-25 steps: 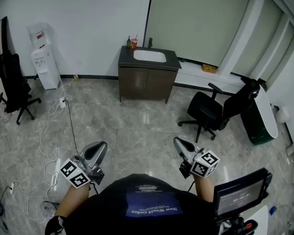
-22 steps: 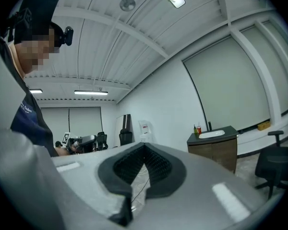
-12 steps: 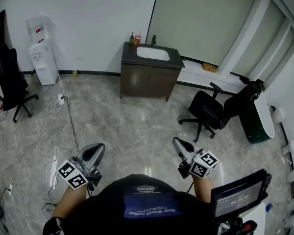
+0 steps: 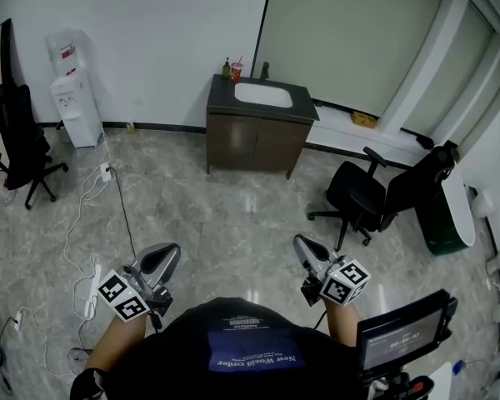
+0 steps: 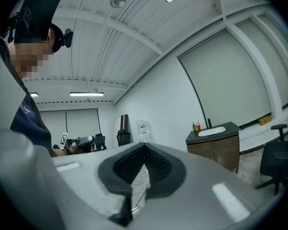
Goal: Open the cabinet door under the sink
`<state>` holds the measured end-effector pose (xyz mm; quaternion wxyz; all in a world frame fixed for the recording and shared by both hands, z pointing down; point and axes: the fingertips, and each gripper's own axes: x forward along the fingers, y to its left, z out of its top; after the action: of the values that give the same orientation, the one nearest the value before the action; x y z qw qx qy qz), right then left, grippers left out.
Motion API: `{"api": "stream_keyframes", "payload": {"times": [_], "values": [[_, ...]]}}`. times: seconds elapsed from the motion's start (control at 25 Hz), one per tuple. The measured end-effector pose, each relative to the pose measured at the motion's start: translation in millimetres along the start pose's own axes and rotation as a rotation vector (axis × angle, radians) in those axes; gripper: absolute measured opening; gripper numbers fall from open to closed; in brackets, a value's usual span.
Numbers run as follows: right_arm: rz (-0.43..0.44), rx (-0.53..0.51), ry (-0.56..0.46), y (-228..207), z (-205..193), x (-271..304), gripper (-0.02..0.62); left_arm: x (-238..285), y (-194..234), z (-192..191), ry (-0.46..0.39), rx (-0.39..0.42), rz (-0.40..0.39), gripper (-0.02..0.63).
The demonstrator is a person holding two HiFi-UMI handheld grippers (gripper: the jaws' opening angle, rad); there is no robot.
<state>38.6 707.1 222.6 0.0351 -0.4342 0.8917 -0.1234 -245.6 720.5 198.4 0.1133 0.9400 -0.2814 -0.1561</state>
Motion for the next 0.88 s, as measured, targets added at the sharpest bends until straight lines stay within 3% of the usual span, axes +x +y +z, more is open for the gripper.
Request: {"api": "stream_keyframes", "payload": {"times": [0.36, 0.88], "values": [[0.095, -0.022, -0.005, -111, 51, 13, 0.000, 110, -2, -1, -0.052, 0.032, 0.064, 0.000], [0.108, -0.050, 0.021, -196, 45, 9, 0.000, 206, 0, -36, 0.007, 0.022, 0.047, 0.000]]}}
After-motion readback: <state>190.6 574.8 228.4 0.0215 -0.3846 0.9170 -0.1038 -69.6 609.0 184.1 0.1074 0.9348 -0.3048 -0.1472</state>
